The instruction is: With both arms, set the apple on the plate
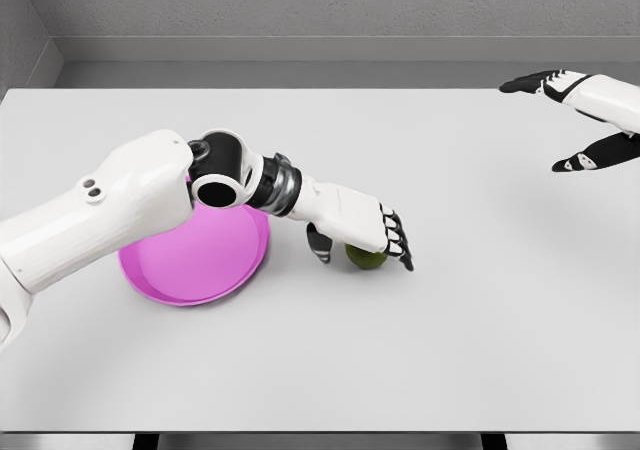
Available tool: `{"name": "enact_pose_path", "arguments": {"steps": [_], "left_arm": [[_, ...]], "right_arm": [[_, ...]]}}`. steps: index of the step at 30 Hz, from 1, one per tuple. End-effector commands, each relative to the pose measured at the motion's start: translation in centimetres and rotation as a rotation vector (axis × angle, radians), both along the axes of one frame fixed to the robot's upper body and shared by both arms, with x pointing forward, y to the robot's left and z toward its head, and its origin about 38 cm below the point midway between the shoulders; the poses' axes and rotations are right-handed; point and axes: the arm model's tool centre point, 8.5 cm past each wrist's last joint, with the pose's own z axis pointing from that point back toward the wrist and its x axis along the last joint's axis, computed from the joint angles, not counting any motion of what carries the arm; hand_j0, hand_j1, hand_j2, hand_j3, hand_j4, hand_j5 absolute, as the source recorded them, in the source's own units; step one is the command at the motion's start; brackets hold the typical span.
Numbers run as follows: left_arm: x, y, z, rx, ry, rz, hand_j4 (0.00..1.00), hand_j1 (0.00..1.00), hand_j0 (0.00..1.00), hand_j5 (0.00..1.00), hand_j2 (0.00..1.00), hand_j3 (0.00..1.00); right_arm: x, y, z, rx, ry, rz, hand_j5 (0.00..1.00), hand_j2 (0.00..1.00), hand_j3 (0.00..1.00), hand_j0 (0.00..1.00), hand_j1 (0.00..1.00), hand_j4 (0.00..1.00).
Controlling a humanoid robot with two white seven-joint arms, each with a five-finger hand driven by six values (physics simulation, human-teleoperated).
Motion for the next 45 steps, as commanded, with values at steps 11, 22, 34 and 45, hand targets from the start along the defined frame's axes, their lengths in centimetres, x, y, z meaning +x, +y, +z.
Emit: {"name": "enact_pose_path", "arguments": {"steps": [11,22,34,45], "left_arm": [[1.1,0.2,-0.6,0.011,0.014,0.043,0.87,0.87,0.87,0.87,0.87,0.87],[0.7,-2.0,-0.6,0.006,0.004,0.01,0.87,0.87,0.87,0.87,0.87,0.87],[1.1,-0.8,-0.8,0.019,0.002,0.031,0.77,0.77,0.77,0.77,0.77,0.77],[0.9,-0.9,-1.0,0.027,0.005,0.024,0.63,0.63,0.63,0.63,0.63,0.63]], "right_arm": [[0.0,0.0,0.1,0.006,0.001,-0.002,1.0,1.0,1.0,1.0,1.0,1.0],[-0.1,0.1,0.1,0.008,0.0,0.003,1.0,1.0,1.0,1.0,1.0,1.0],[-0.1,0.1,-0.1,0.007,0.003,0.003,1.0,1.0,1.0,1.0,1.0,1.0],[-0.2,0.3,0.0,0.004,0.002,0.009,1.0,1.0,1.0,1.0,1.0,1.0]]}}
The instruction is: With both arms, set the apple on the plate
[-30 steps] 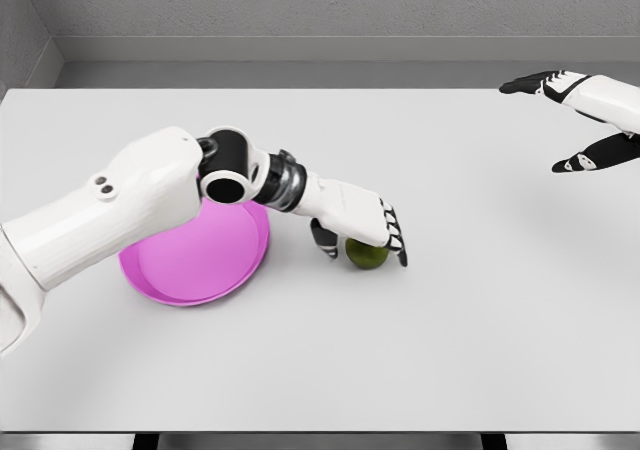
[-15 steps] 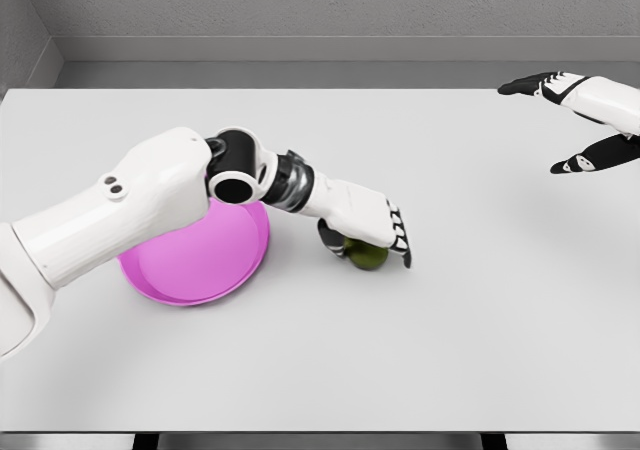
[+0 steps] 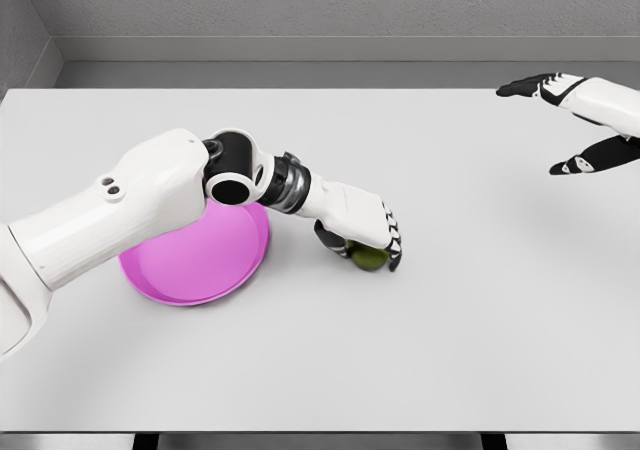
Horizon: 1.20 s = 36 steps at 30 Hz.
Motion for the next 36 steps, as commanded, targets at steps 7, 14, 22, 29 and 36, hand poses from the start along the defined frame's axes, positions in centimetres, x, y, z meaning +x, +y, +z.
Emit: {"name": "enact_pose_path", "arguments": {"steps": [7,14,22,29,36], "left_arm": [[-0.1,0.1,-0.2,0.009,0.001,-0.003,0.47,0.47,0.47,0.47,0.47,0.47],[0.4,2.6,2.5,-0.04,0.007,0.021,0.41,0.41,0.41,0.41,0.41,0.41],[1.1,22.4,10.3,-0.113,-0.016,0.362,0.41,0.41,0.41,0.41,0.41,0.41],[-0.1,26.4,7.8,-0.052,0.029,0.442,0.42,0.42,0.42,0.42,0.42,0.42],[-0.2,26.3,7.2,-0.052,0.045,0.442,0.85,0.85,0.85,0.85,0.85,0.85]], "right_arm": [[-0.1,-0.7,0.7,-0.014,-0.006,-0.013,1.0,1.0,1.0,1.0,1.0,1.0],[-0.1,-0.8,0.8,-0.015,-0.007,-0.014,1.0,1.0,1.0,1.0,1.0,1.0],[-0.4,-1.0,1.0,-0.029,-0.006,-0.014,1.0,1.0,1.0,1.0,1.0,1.0],[-0.5,-1.0,0.9,-0.03,-0.004,-0.013,1.0,1.0,1.0,1.0,1.0,1.0],[-0.5,-0.8,0.9,-0.028,-0.004,-0.008,1.0,1.0,1.0,1.0,1.0,1.0]]}}
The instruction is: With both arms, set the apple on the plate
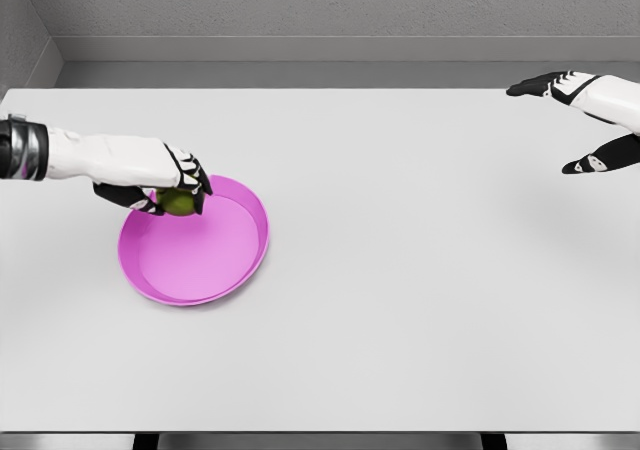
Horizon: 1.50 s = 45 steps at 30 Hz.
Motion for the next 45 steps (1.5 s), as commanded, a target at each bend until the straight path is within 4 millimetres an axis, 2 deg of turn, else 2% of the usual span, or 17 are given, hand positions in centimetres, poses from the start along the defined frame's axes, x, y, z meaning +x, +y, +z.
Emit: {"name": "enact_pose_path", "arguments": {"steps": [1,3,13,16,18,19,22,23,24,25,26,28,35,40,45], "left_arm": [[0.0,-0.1,0.0,-0.007,0.004,0.004,0.94,0.94,0.94,0.94,0.94,0.94],[0.1,-0.2,0.0,-0.01,0.004,0.003,1.0,1.0,1.0,1.0,1.0,1.0],[0.1,0.1,0.1,-0.013,0.002,0.01,1.0,1.0,1.0,1.0,1.0,1.0],[0.0,-0.5,0.2,-0.025,-0.001,-0.003,1.0,1.0,1.0,1.0,1.0,1.0],[0.1,-3.2,0.6,-0.057,-0.013,-0.062,1.0,1.0,1.0,1.0,1.0,1.0],[0.2,-3.7,1.0,-0.069,-0.022,-0.072,1.0,1.0,1.0,1.0,1.0,1.0],[0.6,-8.9,1.8,-0.136,-0.041,-0.174,1.0,1.0,1.0,1.0,1.0,1.0],[0.7,-10.7,2.4,-0.153,-0.053,-0.209,1.0,1.0,1.0,1.0,1.0,1.0],[1.3,-11.1,3.6,-0.179,-0.071,-0.204,1.0,1.0,1.0,1.0,1.0,1.0],[2.7,-9.6,4.1,-0.202,-0.071,-0.14,1.0,1.0,1.0,1.0,1.0,1.0],[4.9,-7.0,3.8,-0.21,-0.06,-0.03,1.0,1.0,1.0,1.0,1.0,1.0],[6.8,-3.9,3.2,-0.205,-0.048,0.085,1.0,1.0,1.0,1.0,1.0,1.0],[7.1,-2.8,2.6,-0.198,-0.04,0.121,1.0,1.0,1.0,1.0,1.0,1.0],[8.7,1.2,1.2,-0.183,-0.013,0.264,1.0,1.0,1.0,1.0,1.0,1.0],[8.7,1.3,1.1,-0.178,-0.012,0.265,1.0,1.0,1.0,1.0,1.0,1.0]], "right_arm": [[0.0,0.0,0.1,0.005,0.001,-0.001,1.0,1.0,1.0,1.0,1.0,1.0],[0.0,0.0,0.1,0.005,0.001,-0.001,1.0,1.0,1.0,1.0,1.0,1.0],[-0.2,0.2,0.0,0.002,0.003,0.008,1.0,1.0,1.0,1.0,1.0,1.0],[-0.2,0.4,0.0,0.002,0.0,0.013,1.0,1.0,1.0,1.0,1.0,1.0],[-0.3,0.4,0.0,0.002,0.001,0.014,1.0,1.0,1.0,1.0,1.0,1.0],[-0.3,0.6,-0.1,0.001,0.002,0.018,1.0,1.0,1.0,1.0,1.0,1.0],[-0.4,0.7,0.0,-0.001,0.001,0.022,1.0,1.0,1.0,1.0,1.0,1.0],[-0.4,0.7,0.0,-0.001,0.001,0.022,1.0,1.0,1.0,1.0,1.0,1.0],[-0.4,0.7,0.0,-0.001,0.001,0.022,1.0,1.0,1.0,1.0,1.0,1.0],[-0.4,0.7,0.0,-0.001,0.001,0.022,1.0,1.0,1.0,1.0,1.0,1.0],[-0.4,0.7,0.0,-0.001,0.001,0.022,1.0,1.0,1.0,1.0,1.0,1.0],[-0.4,0.7,0.0,-0.001,0.001,0.022,1.0,1.0,1.0,1.0,1.0,1.0],[-0.4,0.7,0.0,-0.001,0.001,0.022,1.0,1.0,1.0,1.0,1.0,1.0],[-0.4,0.7,-0.1,-0.001,0.004,0.022,1.0,1.0,1.0,1.0,1.0,1.0],[-0.5,0.9,-0.1,-0.002,0.001,0.03,1.0,1.0,1.0,1.0,1.0,1.0]]}}
